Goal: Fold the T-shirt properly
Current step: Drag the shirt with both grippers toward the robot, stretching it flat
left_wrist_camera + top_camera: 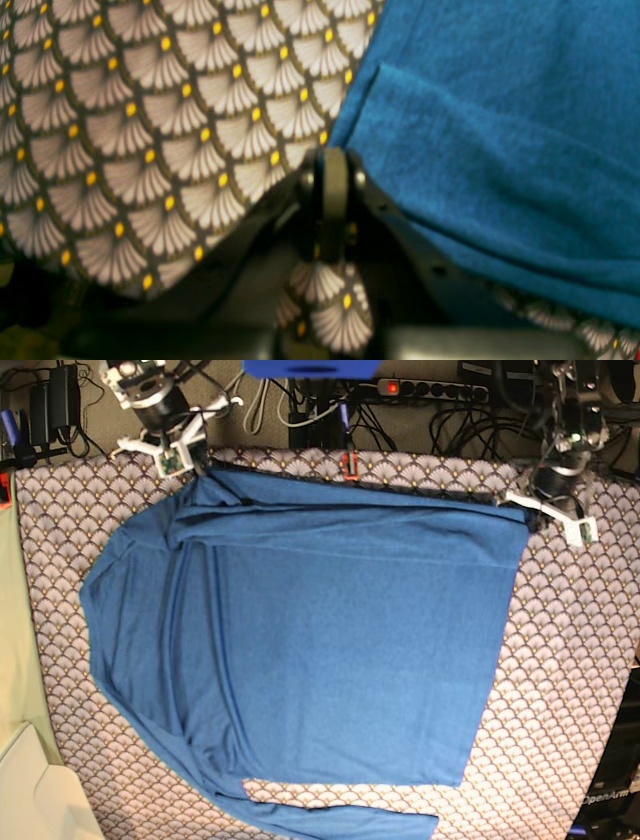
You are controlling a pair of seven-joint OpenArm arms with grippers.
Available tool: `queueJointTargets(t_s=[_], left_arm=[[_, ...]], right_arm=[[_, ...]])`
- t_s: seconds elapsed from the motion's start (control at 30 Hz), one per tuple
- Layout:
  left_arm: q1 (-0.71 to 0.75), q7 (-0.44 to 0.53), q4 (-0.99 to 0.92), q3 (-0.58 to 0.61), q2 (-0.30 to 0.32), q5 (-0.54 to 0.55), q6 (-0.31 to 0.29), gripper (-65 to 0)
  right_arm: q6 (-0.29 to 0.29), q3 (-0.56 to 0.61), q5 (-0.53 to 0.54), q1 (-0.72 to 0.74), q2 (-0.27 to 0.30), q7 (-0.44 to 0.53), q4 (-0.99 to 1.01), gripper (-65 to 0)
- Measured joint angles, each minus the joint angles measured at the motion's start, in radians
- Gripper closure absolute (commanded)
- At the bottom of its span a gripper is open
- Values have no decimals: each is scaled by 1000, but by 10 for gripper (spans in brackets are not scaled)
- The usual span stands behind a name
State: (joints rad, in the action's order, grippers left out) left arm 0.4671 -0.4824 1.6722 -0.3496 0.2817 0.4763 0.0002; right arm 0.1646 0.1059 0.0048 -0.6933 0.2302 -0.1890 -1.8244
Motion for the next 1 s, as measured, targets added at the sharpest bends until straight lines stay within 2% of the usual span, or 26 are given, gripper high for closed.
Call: queueJointTargets(t_s=[0.17, 0.3, 0.6, 1.0], left_arm=[[55, 0, 34, 0, 1, 0, 0, -4], [93, 0, 74, 2, 31, 0, 0, -4], [142, 0, 90, -93, 29, 0, -3, -4], [145, -1, 90, -101, 26, 0, -5, -4]], right_arm=[[-1, 0, 0, -40, 2, 58, 0, 0], [0, 0, 0, -65, 2, 79, 0, 0], [-1, 3, 0, -77, 0, 97, 0, 0], [-1, 8, 0, -77, -1, 97, 0, 0]])
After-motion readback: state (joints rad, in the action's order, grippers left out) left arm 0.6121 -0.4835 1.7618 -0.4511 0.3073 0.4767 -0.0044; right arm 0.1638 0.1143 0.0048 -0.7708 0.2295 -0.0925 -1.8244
